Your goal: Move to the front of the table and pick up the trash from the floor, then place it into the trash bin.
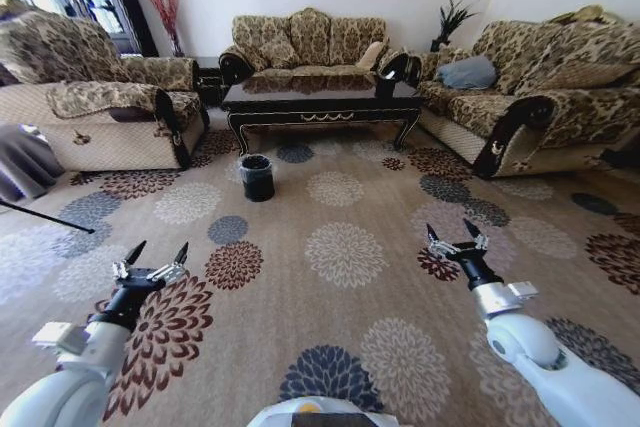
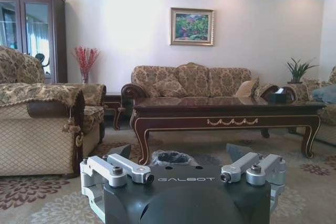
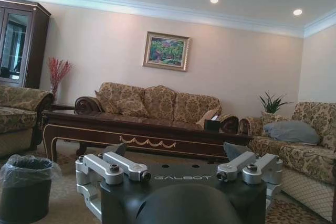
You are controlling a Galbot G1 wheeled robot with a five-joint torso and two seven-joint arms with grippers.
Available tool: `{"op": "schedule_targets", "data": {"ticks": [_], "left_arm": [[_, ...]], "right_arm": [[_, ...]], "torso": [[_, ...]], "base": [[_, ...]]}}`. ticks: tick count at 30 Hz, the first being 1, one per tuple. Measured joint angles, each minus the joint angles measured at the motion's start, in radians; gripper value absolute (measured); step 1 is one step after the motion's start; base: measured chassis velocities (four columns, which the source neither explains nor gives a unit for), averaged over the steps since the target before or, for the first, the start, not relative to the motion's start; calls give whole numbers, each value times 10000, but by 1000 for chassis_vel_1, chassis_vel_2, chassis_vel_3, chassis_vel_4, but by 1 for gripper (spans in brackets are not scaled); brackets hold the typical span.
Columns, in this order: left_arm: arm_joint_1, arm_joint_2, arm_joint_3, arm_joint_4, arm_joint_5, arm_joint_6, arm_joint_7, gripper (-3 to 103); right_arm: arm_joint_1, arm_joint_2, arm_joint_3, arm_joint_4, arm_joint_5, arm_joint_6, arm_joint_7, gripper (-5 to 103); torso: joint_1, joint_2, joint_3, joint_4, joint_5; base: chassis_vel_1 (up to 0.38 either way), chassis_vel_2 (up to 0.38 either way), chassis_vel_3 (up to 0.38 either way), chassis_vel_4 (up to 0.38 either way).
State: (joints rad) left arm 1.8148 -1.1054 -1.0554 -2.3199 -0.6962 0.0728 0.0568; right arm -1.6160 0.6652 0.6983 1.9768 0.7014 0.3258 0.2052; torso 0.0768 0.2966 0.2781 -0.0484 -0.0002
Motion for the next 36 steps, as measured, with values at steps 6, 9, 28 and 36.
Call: {"op": "schedule_targets", "data": {"ticks": [6, 9, 28, 36], "left_arm": [[-381, 69, -126, 227, -171, 301, -52, 100], [-447, 143, -156, 325, -167, 314, -51, 100], [-836, 314, 345, 493, -169, 308, -49, 100], [-1022, 314, 468, 493, -137, 368, -48, 100]], "right_arm": [[269, 183, 237, -313, -530, 203, 159, 100], [559, 203, 415, -755, -1153, 469, 110, 100], [541, 145, 2431, -1816, -1452, 532, 252, 100], [-647, 1750, 2249, -637, -1201, -17, 467, 100]], "torso": [[84, 223, 142, 0, 4], [114, 330, 217, 2, 3], [368, 1102, 733, -1, 1], [483, 1411, 929, -1, 4]], "base": [[0, 0, 0, 0], [0, 0, 0, 0], [0, 0, 0, 0], [0, 0, 0, 0]]}}
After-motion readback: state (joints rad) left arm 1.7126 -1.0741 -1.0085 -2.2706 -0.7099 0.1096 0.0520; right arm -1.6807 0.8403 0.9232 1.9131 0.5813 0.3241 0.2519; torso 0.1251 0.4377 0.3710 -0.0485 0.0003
